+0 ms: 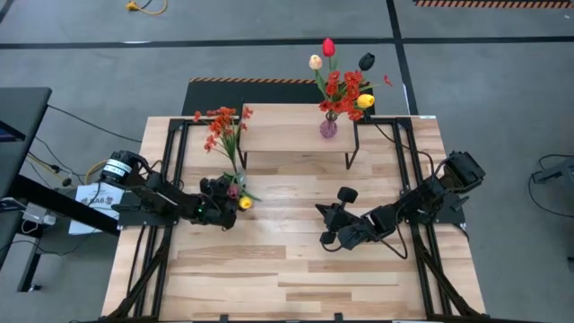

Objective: Pick and place flowers into a vace then onto a shelf
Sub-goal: Put the transparent vase with the flowers on the shelf

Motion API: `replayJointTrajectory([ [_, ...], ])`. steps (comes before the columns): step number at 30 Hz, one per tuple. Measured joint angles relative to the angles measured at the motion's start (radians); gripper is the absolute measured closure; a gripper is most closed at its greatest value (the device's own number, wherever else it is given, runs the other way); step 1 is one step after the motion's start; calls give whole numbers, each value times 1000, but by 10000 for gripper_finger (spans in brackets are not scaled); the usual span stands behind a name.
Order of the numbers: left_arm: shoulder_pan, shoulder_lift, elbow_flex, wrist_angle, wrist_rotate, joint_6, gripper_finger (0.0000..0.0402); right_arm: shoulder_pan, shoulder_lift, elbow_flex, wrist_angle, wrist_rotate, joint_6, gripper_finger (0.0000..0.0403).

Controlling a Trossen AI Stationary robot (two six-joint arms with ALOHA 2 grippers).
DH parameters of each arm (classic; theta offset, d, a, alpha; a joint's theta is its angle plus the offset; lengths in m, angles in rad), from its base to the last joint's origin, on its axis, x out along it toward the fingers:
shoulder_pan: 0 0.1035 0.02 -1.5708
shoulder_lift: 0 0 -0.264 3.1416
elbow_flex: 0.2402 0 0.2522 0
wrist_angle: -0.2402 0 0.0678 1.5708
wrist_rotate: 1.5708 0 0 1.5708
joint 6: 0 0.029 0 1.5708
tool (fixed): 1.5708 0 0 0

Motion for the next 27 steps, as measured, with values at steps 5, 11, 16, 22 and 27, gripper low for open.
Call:
replayJointTrajectory([
  [5,0,0,0,-70,7,-87,74,0,0,0,0,0,0,403],
  [11,0,0,0,-88,7,-103,74,0,0,0,0,0,0,403],
  [16,-3,0,0,-158,56,-165,75,0,0,0,0,0,0,403],
  [22,-26,0,0,-185,46,-217,75,0,0,0,0,0,0,403],
  [27,-29,0,24,-185,-7,-198,75,0,0,0,5,0,0,403],
])
